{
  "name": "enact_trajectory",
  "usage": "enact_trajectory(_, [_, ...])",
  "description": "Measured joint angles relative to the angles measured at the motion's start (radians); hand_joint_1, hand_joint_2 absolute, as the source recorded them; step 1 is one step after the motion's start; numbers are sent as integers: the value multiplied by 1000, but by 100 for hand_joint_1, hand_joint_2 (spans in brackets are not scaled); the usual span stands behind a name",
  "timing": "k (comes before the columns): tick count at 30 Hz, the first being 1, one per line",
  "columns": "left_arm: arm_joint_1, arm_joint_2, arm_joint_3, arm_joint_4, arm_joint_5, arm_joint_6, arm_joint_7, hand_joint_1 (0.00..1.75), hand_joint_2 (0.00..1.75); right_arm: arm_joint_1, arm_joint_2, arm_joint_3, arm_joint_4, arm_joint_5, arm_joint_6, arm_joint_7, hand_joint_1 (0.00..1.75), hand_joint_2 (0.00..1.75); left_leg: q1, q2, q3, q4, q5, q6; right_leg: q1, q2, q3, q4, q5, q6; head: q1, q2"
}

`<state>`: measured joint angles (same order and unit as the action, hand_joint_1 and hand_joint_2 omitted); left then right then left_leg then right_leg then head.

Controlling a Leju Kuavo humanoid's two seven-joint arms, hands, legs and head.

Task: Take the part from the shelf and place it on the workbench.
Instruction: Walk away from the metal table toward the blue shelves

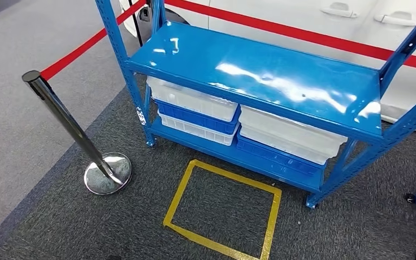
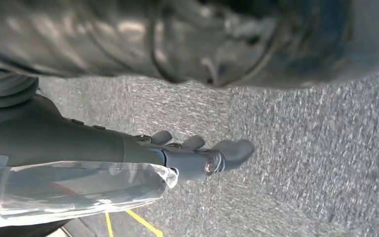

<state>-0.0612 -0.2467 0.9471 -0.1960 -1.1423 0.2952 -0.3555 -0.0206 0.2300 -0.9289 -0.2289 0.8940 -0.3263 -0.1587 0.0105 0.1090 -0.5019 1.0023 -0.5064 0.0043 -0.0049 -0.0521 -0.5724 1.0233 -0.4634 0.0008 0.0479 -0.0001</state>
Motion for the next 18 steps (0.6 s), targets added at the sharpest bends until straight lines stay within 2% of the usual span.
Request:
enact_trajectory(1, [-1, 0, 0, 0, 0, 0, -1, 0, 0, 0, 0, 0, 0, 0, 1, 0, 0, 0, 2, -9, 1, 5, -6, -6, -2, 10, 1, -4, 3, -7, 0, 0])
enact_trajectory(3, [-2, 0, 0, 0, 0, 0, -2, 0, 0, -2, 0, 0, 0, 2, 1, 0, 0, 0, 5, -53, -21, 64, -50, -14, -8, 30, 4, -13, 9, -21, 0, 0])
enact_trajectory(4, [-1, 0, 1, 0, 0, 0, -2, 0, 0, -3, 0, 0, 0, 2, 2, 0, 0, 0, 7, -78, -48, 125, -84, -17, -8, 39, 4, -14, 10, -25, 0, 0])
enact_trajectory(5, [1, 0, 1, 0, 0, 0, -2, 0, 0, -4, 0, 0, 0, 3, 2, 1, 0, 0, 7, -92, -80, 195, -117, -18, -7, 49, 3, -13, 10, -28, 0, 0])
enact_trajectory(6, [3, 0, 1, 0, 0, -1, -2, 0, 0, -4, 0, 0, 0, 4, 2, 1, 0, 0, 8, -97, -111, 255, -137, -20, -6, 59, 3, -12, 10, -30, 0, 0])
enact_trajectory(7, [4, 1, 1, 0, 0, -1, -2, 0, 0, -4, 0, 0, 0, 4, 3, 2, 0, 0, 8, -100, -130, 288, -138, -21, -5, 68, 3, -11, 9, -31, 0, 0])
enact_trajectory(8, [4, 1, 1, 0, 0, -1, -2, 0, 0, -3, 0, 0, 0, 4, 3, 4, 0, 0, 8, -100, -132, 281, -117, -20, -5, 77, 4, -8, 7, -31, 0, 0])
enact_trajectory(9, [3, 1, 1, 0, 0, -1, -2, 0, 0, -3, 0, 0, 0, 5, 4, 6, 0, 0, 8, -101, -116, 235, -79, -19, -5, 85, 5, -4, 5, -29, 0, 0])
enact_trajectory(10, [3, 1, 1, 0, -1, -1, -2, 0, 0, -2, 1, 0, 0, 6, 4, 9, 0, 0, 8, -103, -91, 166, -37, -16, -6, 92, 5, 1, 2, -27, 0, 0])
enact_trajectory(11, [2, 1, 1, 0, -2, -1, -2, 0, 0, -3, 1, 0, 0, 8, 5, 13, 0, 0, 7, -109, -66, 101, -8, -12, -4, 96, 4, 6, -2, -23, 0, 0])
enact_trajectory(12, [1, 2, 1, 0, -2, -1, -2, 0, 0, -3, 1, 0, 0, 10, 5, 16, 0, 0, 6, -113, -49, 55, 9, -8, -2, 100, 2, 11, -5, -18, 0, 0])
enact_trajectory(13, [0, 2, 1, 0, -3, -1, -2, 0, 0, -3, 1, 0, 0, 11, 5, 18, 0, 0, 5, -118, -41, 32, 13, -4, -1, 102, -2, 14, -6, -13, 0, 0])
enact_trajectory(16, [0, 1, 2, 0, -4, -1, -1, 0, 0, -2, 1, 0, 1, 11, 7, 20, 0, 0, 5, -117, -41, 21, 18, 12, -2, 102, -7, 17, -5, 4, 0, 0])
enact_trajectory(18, [0, 1, 2, 0, -6, -1, -1, 0, 0, -2, 1, 0, 1, 11, 10, 24, 0, 0, 9, -112, -39, 11, 26, 25, -4, 84, -24, 58, -36, 15, 0, 0])
